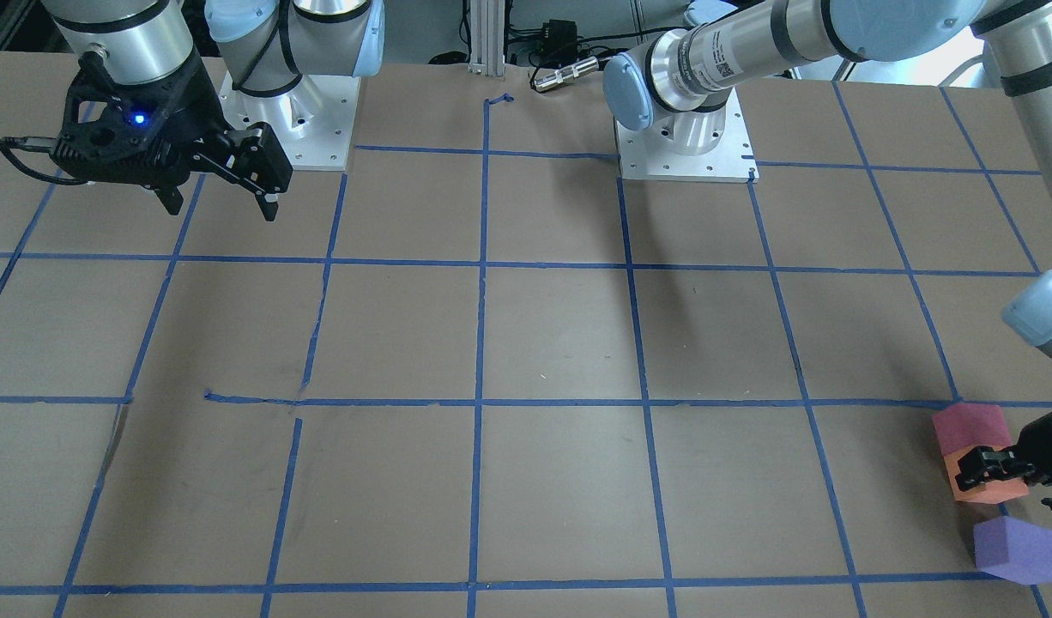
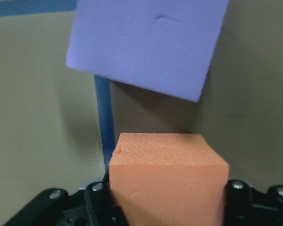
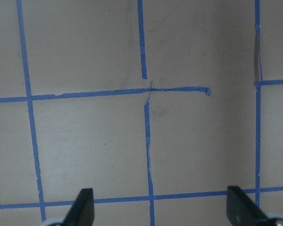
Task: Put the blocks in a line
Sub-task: 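Lower the orange cube between the pink and purple cubes with the left gripper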
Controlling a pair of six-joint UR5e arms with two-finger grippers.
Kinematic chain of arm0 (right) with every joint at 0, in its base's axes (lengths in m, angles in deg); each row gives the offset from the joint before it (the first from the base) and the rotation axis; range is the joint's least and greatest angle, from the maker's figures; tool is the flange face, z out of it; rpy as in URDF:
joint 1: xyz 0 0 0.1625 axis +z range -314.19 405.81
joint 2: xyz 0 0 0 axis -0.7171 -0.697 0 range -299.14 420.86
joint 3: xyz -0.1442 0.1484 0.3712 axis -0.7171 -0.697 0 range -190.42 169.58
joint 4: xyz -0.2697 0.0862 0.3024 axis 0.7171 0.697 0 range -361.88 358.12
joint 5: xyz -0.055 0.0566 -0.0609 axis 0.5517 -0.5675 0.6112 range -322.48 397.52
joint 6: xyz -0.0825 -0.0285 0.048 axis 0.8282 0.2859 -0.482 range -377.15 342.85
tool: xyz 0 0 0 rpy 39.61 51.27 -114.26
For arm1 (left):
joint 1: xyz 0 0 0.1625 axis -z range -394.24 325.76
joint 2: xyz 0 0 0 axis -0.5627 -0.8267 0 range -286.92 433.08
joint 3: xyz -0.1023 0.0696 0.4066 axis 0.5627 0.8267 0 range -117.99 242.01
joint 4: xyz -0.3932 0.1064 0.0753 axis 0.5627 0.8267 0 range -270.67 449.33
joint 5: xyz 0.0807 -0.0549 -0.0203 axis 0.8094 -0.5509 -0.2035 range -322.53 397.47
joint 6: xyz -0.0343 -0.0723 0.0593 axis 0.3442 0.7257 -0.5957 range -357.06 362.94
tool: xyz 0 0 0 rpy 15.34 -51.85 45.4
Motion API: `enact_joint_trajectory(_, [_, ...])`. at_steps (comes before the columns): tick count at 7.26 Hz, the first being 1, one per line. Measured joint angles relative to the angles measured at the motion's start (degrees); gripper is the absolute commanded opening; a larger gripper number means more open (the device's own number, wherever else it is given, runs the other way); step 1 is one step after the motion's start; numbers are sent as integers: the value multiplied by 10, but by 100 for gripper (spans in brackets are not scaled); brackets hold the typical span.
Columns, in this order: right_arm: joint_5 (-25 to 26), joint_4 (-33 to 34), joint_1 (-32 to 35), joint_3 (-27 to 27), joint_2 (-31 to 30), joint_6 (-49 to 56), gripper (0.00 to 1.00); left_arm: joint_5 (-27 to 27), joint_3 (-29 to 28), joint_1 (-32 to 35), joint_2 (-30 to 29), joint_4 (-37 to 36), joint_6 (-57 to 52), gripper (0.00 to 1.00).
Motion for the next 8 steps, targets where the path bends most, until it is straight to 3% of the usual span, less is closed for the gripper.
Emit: enact_joint_trajectory(8, [1,-1,0,0,1,0,100,-9,-5,-6,-4,-13,3,0])
